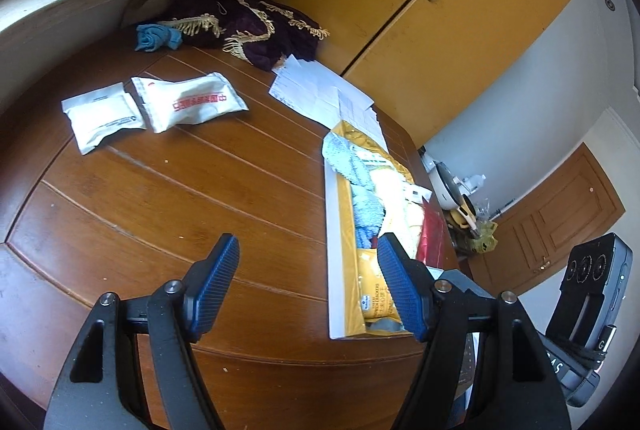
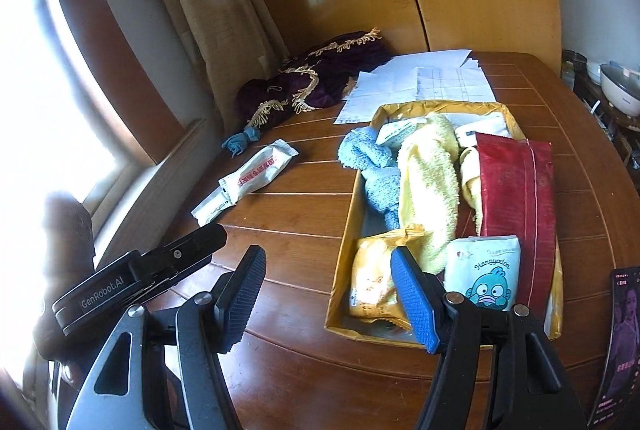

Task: Organize soft objects
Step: 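Withdraw both open tools from the box toward the white wipes packets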

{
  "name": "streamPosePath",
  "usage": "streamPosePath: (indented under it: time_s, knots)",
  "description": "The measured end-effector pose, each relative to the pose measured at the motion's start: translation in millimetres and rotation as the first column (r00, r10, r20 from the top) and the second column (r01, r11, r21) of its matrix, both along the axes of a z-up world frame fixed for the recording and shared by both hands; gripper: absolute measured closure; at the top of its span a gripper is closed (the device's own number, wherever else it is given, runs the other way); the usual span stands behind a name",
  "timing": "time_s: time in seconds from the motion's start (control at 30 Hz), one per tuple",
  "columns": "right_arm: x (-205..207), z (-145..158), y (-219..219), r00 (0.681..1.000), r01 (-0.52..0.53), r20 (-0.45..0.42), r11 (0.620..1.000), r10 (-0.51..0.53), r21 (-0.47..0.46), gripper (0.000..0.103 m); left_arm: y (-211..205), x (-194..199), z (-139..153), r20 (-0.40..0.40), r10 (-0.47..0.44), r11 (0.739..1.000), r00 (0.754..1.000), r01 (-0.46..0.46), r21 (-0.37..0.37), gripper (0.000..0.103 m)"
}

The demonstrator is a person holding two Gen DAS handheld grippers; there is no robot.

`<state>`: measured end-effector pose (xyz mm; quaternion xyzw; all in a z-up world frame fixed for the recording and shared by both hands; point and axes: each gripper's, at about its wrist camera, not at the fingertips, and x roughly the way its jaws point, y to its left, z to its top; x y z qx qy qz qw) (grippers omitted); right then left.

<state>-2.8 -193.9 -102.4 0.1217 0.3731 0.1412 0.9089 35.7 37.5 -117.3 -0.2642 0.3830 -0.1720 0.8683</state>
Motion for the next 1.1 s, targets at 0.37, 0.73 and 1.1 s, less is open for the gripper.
streamPosePath:
  time_s: [0.37, 0.73, 1.1]
  knots:
    - [11.2, -3.3, 28.7, 0.997, -0.076, -0.031, 0.997, 0.076, 0.022, 0.036, 36.6, -0.2, -3.7, -0.011, 0.091, 0.996, 0.996, -0.091, 0.008, 0.032]
    - [14.8, -9.6, 34.8, 0.995, -0.083, -0.052, 0.996, 0.083, 0.019, 0.036, 43.3, -3.0, -6.6, -0.013, 0.096, 0.995, 0.995, -0.096, 0.013, 0.032]
    - [20.9, -11.4, 35.6, 0.994, -0.086, -0.060, 0.996, 0.088, 0.035, 0.036, 46.5, -0.3, -5.9, -0.017, 0.107, 0.994, 0.994, -0.107, 0.027, 0.032]
